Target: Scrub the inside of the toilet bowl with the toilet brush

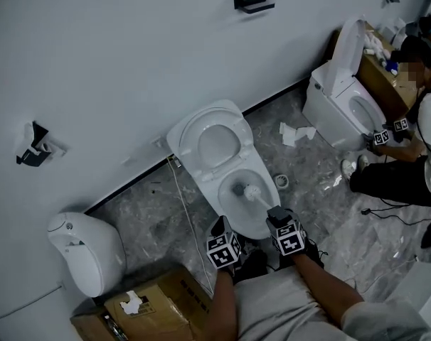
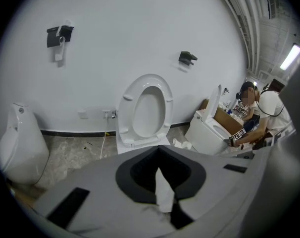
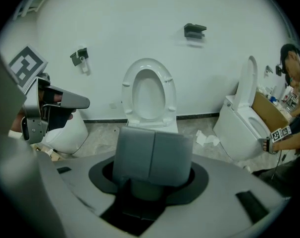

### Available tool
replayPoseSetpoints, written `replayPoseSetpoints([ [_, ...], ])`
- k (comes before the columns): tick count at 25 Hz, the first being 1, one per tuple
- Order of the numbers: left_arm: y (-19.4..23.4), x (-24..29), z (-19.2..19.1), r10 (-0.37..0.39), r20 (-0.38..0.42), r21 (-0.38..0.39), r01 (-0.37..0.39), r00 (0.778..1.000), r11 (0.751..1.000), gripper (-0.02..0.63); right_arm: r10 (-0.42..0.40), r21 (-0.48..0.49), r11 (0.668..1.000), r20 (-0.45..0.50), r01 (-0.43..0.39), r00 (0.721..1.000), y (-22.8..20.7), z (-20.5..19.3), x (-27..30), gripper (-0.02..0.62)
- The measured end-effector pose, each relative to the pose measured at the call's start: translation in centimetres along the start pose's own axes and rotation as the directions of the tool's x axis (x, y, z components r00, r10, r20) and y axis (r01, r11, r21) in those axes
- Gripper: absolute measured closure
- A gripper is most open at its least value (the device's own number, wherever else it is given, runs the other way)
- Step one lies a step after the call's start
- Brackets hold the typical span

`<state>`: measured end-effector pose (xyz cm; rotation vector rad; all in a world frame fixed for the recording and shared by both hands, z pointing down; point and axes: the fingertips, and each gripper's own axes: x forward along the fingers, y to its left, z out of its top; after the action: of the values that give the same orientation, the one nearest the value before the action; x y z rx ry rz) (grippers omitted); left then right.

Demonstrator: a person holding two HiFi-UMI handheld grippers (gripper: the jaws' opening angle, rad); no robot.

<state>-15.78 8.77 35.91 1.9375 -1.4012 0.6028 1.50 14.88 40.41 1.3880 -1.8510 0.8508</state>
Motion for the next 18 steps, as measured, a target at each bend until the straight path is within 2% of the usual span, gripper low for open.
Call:
replayPoseSetpoints([
  [3,0.4,0.1,-1.4,-0.005,-0.024,-0.010,0.004,1.000,1.000,0.577,-0.012,0.017,1.000,-0.034,0.013,0.999,0.1,-2.2,-0.4,0.373],
  [7,0.5,1.1,-2.6,-0.014,-0.037,-0.065,0.011,0.999,0.998,0.577,-0.036,0.043,0.998,-0.064,0.038,0.997,-0.7,-3.9,-0.9,0.373],
  [11,1.5,1.1,-4.3,-0.010,-0.063,-0.047,0.007,0.998,0.999,0.577,-0.020,0.060,0.998,-0.091,0.026,0.996,0.3,-5.5,-0.3,0.373],
  [18,1.4,2.4,-8.1,-0.023,-0.117,-0.069,0.015,0.993,0.997,0.577,-0.013,0.077,0.997,-0.115,0.022,0.993,0.0,-8.3,0.0,0.371],
])
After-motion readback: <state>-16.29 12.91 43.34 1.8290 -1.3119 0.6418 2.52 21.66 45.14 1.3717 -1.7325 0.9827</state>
